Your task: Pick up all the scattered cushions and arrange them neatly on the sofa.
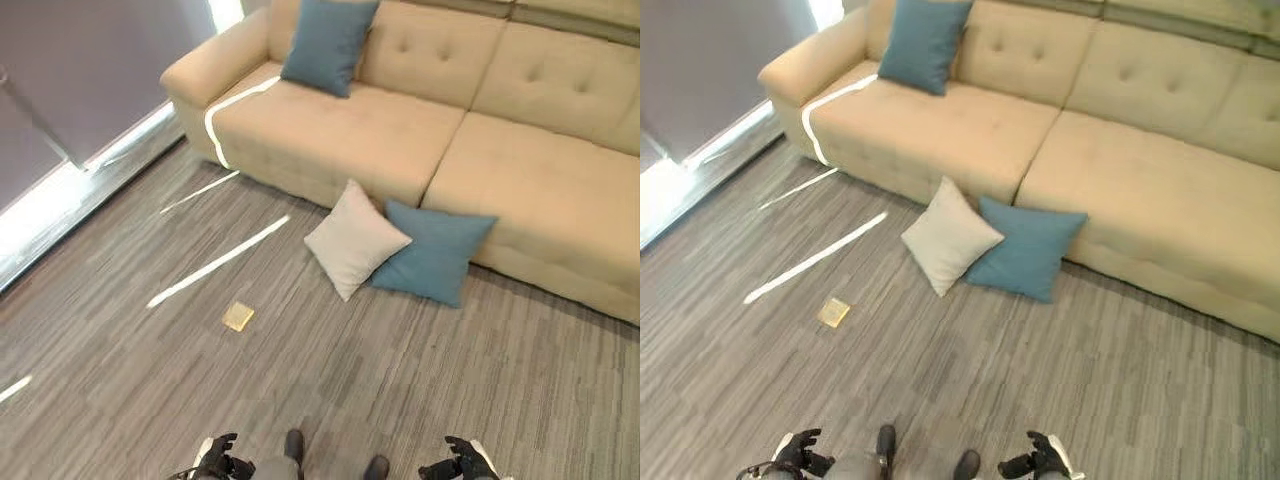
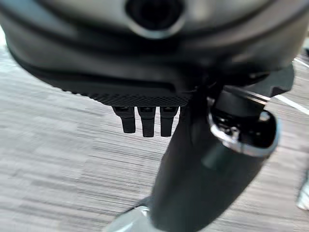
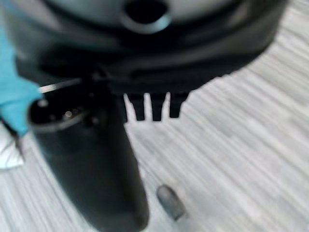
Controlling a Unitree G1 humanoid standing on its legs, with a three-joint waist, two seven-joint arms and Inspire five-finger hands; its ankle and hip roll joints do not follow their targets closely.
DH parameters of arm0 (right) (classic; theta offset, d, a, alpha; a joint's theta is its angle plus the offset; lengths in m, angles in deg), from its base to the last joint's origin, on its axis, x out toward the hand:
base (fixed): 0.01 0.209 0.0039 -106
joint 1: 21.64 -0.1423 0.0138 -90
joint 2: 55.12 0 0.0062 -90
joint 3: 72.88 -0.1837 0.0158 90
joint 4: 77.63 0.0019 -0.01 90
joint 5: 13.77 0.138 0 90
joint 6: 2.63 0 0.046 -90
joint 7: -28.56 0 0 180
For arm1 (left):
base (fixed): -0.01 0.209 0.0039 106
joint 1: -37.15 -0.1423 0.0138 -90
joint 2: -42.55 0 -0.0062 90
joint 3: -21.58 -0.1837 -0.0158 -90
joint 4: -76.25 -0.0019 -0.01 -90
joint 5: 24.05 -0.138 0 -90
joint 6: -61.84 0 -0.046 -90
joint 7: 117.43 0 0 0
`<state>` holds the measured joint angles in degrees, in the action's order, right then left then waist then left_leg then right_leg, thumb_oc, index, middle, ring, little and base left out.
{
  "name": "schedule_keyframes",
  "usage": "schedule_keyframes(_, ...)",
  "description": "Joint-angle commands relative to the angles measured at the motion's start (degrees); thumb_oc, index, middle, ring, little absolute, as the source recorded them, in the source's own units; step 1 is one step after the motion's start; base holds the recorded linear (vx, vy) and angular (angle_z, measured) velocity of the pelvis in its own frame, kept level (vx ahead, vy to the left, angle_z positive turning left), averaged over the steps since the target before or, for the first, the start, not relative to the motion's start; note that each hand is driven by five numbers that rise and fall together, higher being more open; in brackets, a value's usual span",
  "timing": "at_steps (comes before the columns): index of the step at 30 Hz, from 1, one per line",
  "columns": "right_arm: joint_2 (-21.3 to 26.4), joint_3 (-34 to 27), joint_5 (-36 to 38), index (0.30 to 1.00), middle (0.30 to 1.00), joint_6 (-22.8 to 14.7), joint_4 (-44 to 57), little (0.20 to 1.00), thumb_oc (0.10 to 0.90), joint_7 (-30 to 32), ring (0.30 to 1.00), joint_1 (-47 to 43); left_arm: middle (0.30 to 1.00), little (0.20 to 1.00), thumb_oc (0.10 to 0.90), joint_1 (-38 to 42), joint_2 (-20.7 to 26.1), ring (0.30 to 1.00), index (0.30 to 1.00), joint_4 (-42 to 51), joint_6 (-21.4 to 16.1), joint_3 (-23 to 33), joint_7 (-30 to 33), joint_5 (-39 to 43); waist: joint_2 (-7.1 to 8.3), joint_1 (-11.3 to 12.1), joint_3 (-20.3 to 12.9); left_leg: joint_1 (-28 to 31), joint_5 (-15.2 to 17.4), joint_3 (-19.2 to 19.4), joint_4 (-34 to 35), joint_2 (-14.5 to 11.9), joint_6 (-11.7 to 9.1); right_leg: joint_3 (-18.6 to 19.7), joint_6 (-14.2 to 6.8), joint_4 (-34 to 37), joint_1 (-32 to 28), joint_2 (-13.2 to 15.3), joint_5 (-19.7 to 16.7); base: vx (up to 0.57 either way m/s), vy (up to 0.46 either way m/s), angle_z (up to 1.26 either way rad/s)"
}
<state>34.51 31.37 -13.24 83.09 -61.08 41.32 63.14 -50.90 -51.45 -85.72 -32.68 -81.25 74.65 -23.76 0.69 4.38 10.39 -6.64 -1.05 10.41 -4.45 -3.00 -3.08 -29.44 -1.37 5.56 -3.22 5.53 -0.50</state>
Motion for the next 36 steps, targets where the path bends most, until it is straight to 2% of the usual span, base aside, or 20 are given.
schedule_keyframes(1, 0.16, 0.26, -0.2, 0.9, 0.9, -0.17, -0.15, 0.9, 0.8, 1.32, 0.9, -0.51, 0.9, 0.9, 0.8, 1.79, -0.39, 0.9, 0.9, -2.78, -0.65, -0.43, 0.47, 1.23, 2.88, 0.77, -1.59, 0.87, 4.65, -1.6, -2.01, 2.1, 1.38, 5.14, -4.82, -0.56, -2.53, 1.72, 1.63, 0.12, 0.076, -0.01)
schedule_keyframes(5, -0.73, 0.36, -0.65, 0.9, 0.9, 0.07, 0.3, 0.9, 0.8, 0.76, 0.9, 0.11, 0.9, 0.9, 0.8, 1.88, 0.67, 0.9, 0.9, -2.58, -0.53, 0.14, -0.2, 1.0, 3.53, 1.21, -1.61, 2.29, 5.81, -2.52, -0.78, 3.71, 3.5, 5.03, -5.37, -8.75, -0.92, 4.55, 2.56, 0.13, 0.207, 0.11)
schedule_keyframes(7, -1.05, 1.19, -1.38, 0.9, 0.9, 0.55, 1.09, 0.9, 0.8, 0.33, 0.9, -0.68, 0.9, 0.9, 0.8, 2.49, 1.72, 0.9, 0.9, -2.22, -0.41, 0.22, 0.05, 0.74, 3.32, 0.66, -0.01, 3.78, 6.29, -3.18, 0.45, 4.78, 5.25, 7.29, -7.18, -20.65, 4.78, 8.53, -2.27, 0.09, 0.269, 0.14)
schedule_keyframes(9, -1.13, 1.79, -1.67, 0.9, 0.9, 0.68, 1.36, 0.9, 0.8, 0.39, 0.9, -1.03, 0.9, 0.9, 0.8, 2.83, 2.06, 0.9, 0.9, -1.94, -0.43, -0.01, 0.24, 0.85, 3.04, 0.32, 0.77, 4.14, 6.27, -3.7, 0.63, 4.91, 5.76, 8.66, -7.59, -24.18, 6.92, 8.96, -3.88, 0.05, 0.155, 0.08)
schedule_keyframes(10, -1.12, 2.08, -1.69, 0.9, 0.9, 0.37, 2.14, 0.9, 0.8, 0.41, 0.9, -1.4, 0.9, 0.9, 0.8, 3.53, 2.48, 0.9, 0.9, -1.44, -0.68, -0.11, 0.42, 1.08, 2.02, -0.16, 1.33, 5.24, 6.39, -4.83, 1.48, 4.68, 6.24, 11.65, -7.33, -28.91, 10.5, 7.89, -3.17, 0.07, 0.17, 0.17)
schedule_keyframes(11, -1.11, 2.07, -1.69, 0.9, 0.9, 0.37, 2.14, 0.9, 0.8, 0.41, 0.9, -1.42, 0.9, 0.9, 0.8, 3.55, 2.48, 0.9, 0.9, -1.44, -0.68, -0.11, 0.42, 1.08, 1.99, -0.18, 1.17, 5.03, 6.28, -4.85, 1.51, 4.63, 6.22, 11.6, -7.28, -28.75, 10.63, 7.82, -3.32, 0.13, 0.143, 0.17)
schedule_keyframes(13, -1.15, 2.49, -1.31, 0.9, 0.9, 0.09, 2.49, 0.9, 0.8, 0.45, 0.9, -1.83, 0.9, 0.9, 0.8, 4.12, 2.54, 0.9, 0.9, -0.96, -0.86, -0.57, 0.66, 1.11, 1.52, -1.53, 1.09, 7.66, 6.05, -7.44, 3.7, 5.11, 6.18, 16.07, -5.56, -27.6, 13.13, 2.51, -0.15, 0.17, 0.052, 0.12)
schedule_keyframes(14, -1.16, 2.74, -1.34, 0.9, 0.9, 0.09, 2.62, 0.9, 0.8, 0.49, 0.9, -1.8, 0.9, 0.9, 0.8, 4.32, 2.38, 0.9, 0.9, -0.57, -0.93, -0.68, 0.58, 1.13, 1.64, -1.85, 1.21, 8.49, 6.1, -8.49, 4.17, 5.62, 6.07, 17.33, -5.79, -25.61, 13.03, 1.0, 0.85, 0.19, 0.011, 0.26)
schedule_keyframes(17, -0.88, 3.3, -1.44, 0.9, 0.9, 0.37, 2.42, 0.9, 0.8, 0.27, 0.9, -2.03, 0.9, 0.9, 0.8, 5.06, 1.89, 0.9, 0.9, -0.77, -1.07, -1.13, 0.51, 1.38, 2.0, -3.13, 0.97, 10.79, 6.75, -12.18, 5.89, 7.24, 5.98, 19.61, -5.14, -19.13, 15.62, -2.85, 0.34, 0.21, -0.018, 0.54)
schedule_keyframes(22, -0.66, 2.6, -0.49, 0.9, 0.9, 1.1, 1.84, 0.9, 0.8, -0.66, 0.9, -0.63, 0.9, 0.9, 0.8, 5.01, 1.16, 0.9, 0.9, -1.73, -0.88, -0.97, -0.12, 1.06, 2.65, -4.64, -0.29, 13.61, 9.99, -14.86, 4.41, 8.65, 5.06, 21.34, -4.29, -12.73, 13.54, -4.32, -0.64, 0.25, -0.066, 0.66)
schedule_keyframes(23, -0.32, 2.27, 0.03, 0.9, 0.9, -0.65, 1.96, 0.9, 0.8, -0.53, 0.9, 0.12, 0.9, 0.9, 0.8, 4.48, 1.2, 0.9, 0.9, -1.91, -1.09, -0.91, -0.27, 0.61, 2.5, -4.66, -0.96, 13.68, 10.23, -14.88, 2.96, 8.22, 4.08, 21.76, -3.84, -11.64, 12.19, -4.89, -0.24, 0.29, -0.126, 0.52)
schedule_keyframes(25, -0.14, 1.95, 0.08, 0.9, 0.9, -0.33, 2.1, 0.9, 0.8, -0.62, 0.9, 1.0, 0.9, 0.9, 0.8, 3.89, 0.75, 0.9, 0.9, -2.11, -1.24, -0.61, -0.59, 0.92, 2.77, -5.29, -1.21, 12.26, 9.16, -13.0, -2.75, 7.46, 1.57, 21.78, -3.47, -9.59, 9.47, -5.03, -0.34, 0.22, -0.131, 0.46)
schedule_keyframes(27, 0.39, 2.46, 0.4, 0.9, 0.9, -0.22, 2.33, 0.9, 0.8, -0.85, 0.9, 0.22, 0.9, 0.9, 0.8, 4.83, 0.75, 0.9, 0.9, -1.26, -1.16, -1.42, -0.65, 1.05, 3.66, -4.77, 0.25, 5.04, 5.92, -10.52, -15.7, 6.43, -0.72, 21.73, -2.53, -7.97, 7.22, -4.15, -0.62, 0.07, -0.139, 0.5)
schedule_keyframes(28, 0.8, 1.98, 1.49, 0.9, 0.9, 0.23, 1.5, 0.9, 0.8, -0.83, 0.9, -0.71, 0.9, 0.9, 0.8, 6.06, 0.91, 0.9, 0.9, -0.56, -0.76, -1.98, -0.3, 1.07, 4.42, -4.1, 1.42, 0.23, 4.68, -8.16, -22.79, 5.06, -0.5, 21.4, -1.62, -6.69, 5.37, -3.58, -0.11, 0.06, -0.142, 0.21)
schedule_keyframes(30, 1.03, 1.74, 2.15, 0.9, 0.9, 0.19, 1.07, 0.9, 0.8, -1.0, 0.9, -0.47, 0.9, 0.9, 0.8, 5.93, 1.03, 0.9, 0.9, -0.71, -0.89, -2.1, -0.51, 1.41, 4.5, -3.8, 1.33, -1.16, 5.44, -6.99, -23.07, 4.11, 0.12, 21.18, -1.42, -6.08, 4.6, -3.59, 0.32, 0.13, -0.064, -0.08)
schedule_keyframes(31, 1.12, 1.7, 2.72, 0.9, 0.9, 0.13, 0.99, 0.9, 0.8, -1.09, 0.9, -0.09, 0.9, 0.9, 0.8, 5.65, 1.18, 0.9, 0.9, -0.9, -0.76, -1.96, -0.56, 1.83, 4.9, -3.32, 0.82, -2.72, 7.21, -6.25, -18.27, 3.45, 1.25, 21.14, -1.73, -5.19, 3.17, -3.43, 1.15, 0.16, -0.009, -0.09)
schedule_keyframes(33, 1.05, 1.62, 2.6, 0.9, 0.9, 0.07, 0.91, 0.9, 0.8, -0.92, 0.9, 0.32, 0.9, 0.9, 0.8, 5.31, 1.24, 0.9, 0.9, -1.06, -0.65, -1.91, -0.52, 1.79, 5.12, -3.07, 0.61, -2.62, 7.75, -6.49, -14.59, 3.63, 1.6, 21.15, -2.05, -4.78, 2.44, -3.35, 1.56, 0.26, 0.022, 0.04)
schedule_keyframes(34, 0.91, 1.59, 2.48, 0.9, 0.9, 0.08, 0.58, 0.9, 0.8, -0.83, 0.9, 0.52, 0.9, 0.9, 0.8, 5.05, 1.37, 0.9, 0.9, -1.1, -0.74, -1.74, -0.58, 1.8, 4.66, -2.56, 0.29, -3.98, 4.56, -7.37, -7.86, 3.55, 1.23, 21.46, -2.15, -4.36, 1.39, -4.14, 2.39, 0.26, 0.045, -0.08)
schedule_keyframes(35, 0.91, 1.6, 2.48, 0.9, 0.9, 0.08, 0.58, 0.9, 0.8, -0.83, 0.9, 0.54, 0.9, 0.9, 0.8, 5.03, 1.37, 0.9, 0.9, -1.1, -0.75, -1.75, -0.58, 1.8, 4.73, -2.58, 0.37, -3.69, 4.42, -7.38, -7.53, 3.64, 1.22, 21.44, -2.17, -4.33, 1.23, -4.06, 2.45, 0.31, 0.092, -0.11)
schedule_keyframes(36, 0.78, 1.59, 2.32, 0.9, 0.9, 0.28, 0.1, 0.9, 0.8, -0.66, 0.9, 0.58, 0.9, 0.9, 0.8, 4.93, 1.44, 0.9, 0.9, -1.23, -0.72, -1.79, -0.66, 1.69, 3.98, -1.74, 0.24, -5.52, -0.12, -8.55, -2.13, 3.15, 0.56, 22.2, -1.98, -3.87, -0.37, -5.28, 3.72, 0.24, 0.079, -0.09)
